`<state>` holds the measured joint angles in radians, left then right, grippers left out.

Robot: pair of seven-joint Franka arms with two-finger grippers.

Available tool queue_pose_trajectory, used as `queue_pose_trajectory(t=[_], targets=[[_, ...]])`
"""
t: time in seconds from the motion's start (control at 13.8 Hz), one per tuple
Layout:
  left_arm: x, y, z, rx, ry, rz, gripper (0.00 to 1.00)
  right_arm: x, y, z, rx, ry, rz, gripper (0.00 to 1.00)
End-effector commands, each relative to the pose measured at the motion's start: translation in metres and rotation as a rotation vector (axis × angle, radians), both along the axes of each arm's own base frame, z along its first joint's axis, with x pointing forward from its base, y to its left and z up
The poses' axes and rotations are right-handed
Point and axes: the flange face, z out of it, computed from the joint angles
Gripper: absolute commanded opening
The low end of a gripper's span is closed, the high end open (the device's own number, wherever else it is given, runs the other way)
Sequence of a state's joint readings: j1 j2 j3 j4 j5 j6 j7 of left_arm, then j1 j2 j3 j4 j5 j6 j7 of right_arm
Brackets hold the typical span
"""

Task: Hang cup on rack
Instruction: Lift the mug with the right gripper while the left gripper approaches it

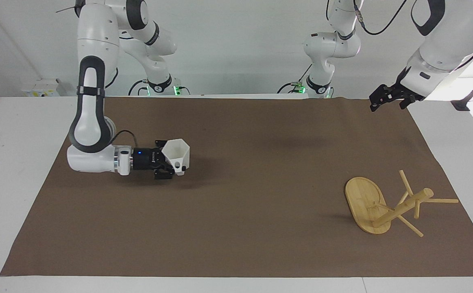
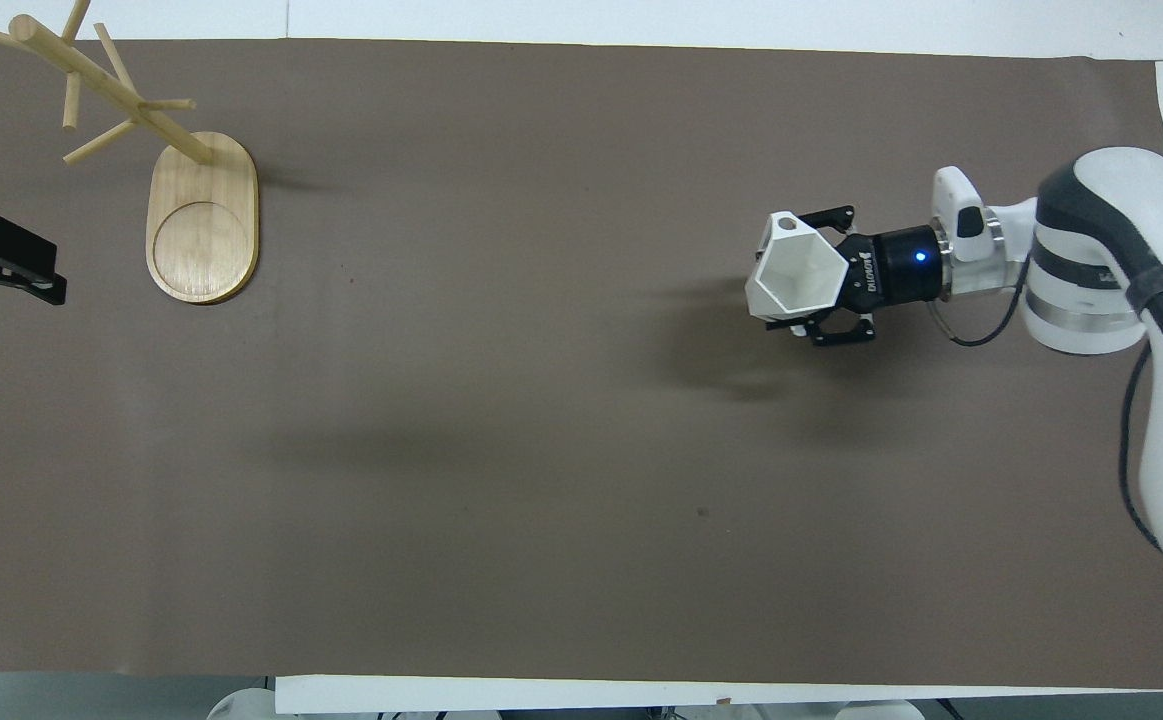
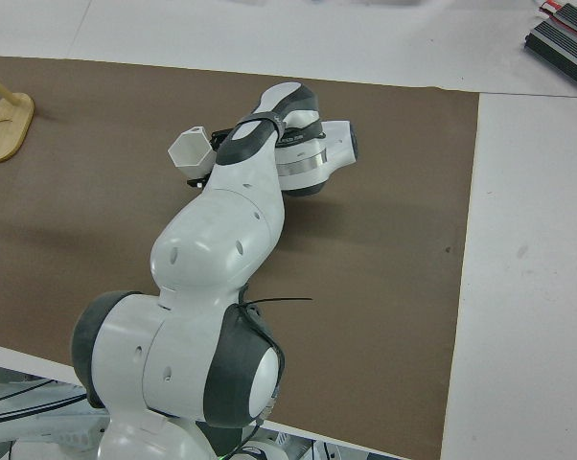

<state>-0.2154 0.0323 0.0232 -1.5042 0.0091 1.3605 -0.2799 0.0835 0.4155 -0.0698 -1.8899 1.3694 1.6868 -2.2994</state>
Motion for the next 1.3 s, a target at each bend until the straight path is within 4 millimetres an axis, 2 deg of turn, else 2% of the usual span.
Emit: queue_pose_trajectory(t=[0.0,0.14,0.29,0.36,0.43,0.58,0.65,0.72,0.87,1.08,1.23], targets=[[-0.022,-0.054,-0.005,0.018,-0.105,0.161,1.00,-0.004,0.058,-0.003,0.022,0.033,-0.096,0.27],[-0.036,-0.103,-0.007,-0.016,-0.154,0.320,0.99,-0.012,0.115,0.000,0.054,0.087,-0.133,0.27],[-0.041,-0.147,-0.015,-0.047,-0.167,0.397,0.98,-0.021,0.154,0.002,0.067,0.092,-0.158,0.27],[-0.041,-0.171,-0.025,-0.058,-0.182,0.422,0.98,-0.022,0.162,0.004,0.068,0.082,-0.174,0.27],[-0.045,-0.192,-0.027,-0.073,-0.196,0.441,0.98,-0.025,0.177,0.010,0.058,0.071,-0.186,0.27],[-0.042,-0.229,-0.041,-0.082,-0.204,0.465,0.98,-0.030,0.203,0.023,0.021,0.039,-0.203,0.27],[-0.037,-0.251,-0.055,-0.069,-0.195,0.464,0.98,-0.036,0.218,0.025,0.008,0.030,-0.207,0.27],[-0.028,-0.262,-0.060,-0.070,-0.195,0.467,0.98,-0.042,0.228,0.031,0.008,0.026,-0.217,0.27],[-0.022,-0.268,-0.065,-0.078,-0.202,0.466,0.98,-0.046,0.235,0.041,0.000,0.026,-0.241,0.27],[-0.019,-0.268,-0.074,-0.080,-0.210,0.459,0.90,-0.053,0.244,0.058,-0.013,0.017,-0.264,0.28],[-0.017,-0.265,-0.074,-0.080,-0.212,0.453,0.80,-0.053,0.244,0.059,-0.014,0.018,-0.267,0.28]])
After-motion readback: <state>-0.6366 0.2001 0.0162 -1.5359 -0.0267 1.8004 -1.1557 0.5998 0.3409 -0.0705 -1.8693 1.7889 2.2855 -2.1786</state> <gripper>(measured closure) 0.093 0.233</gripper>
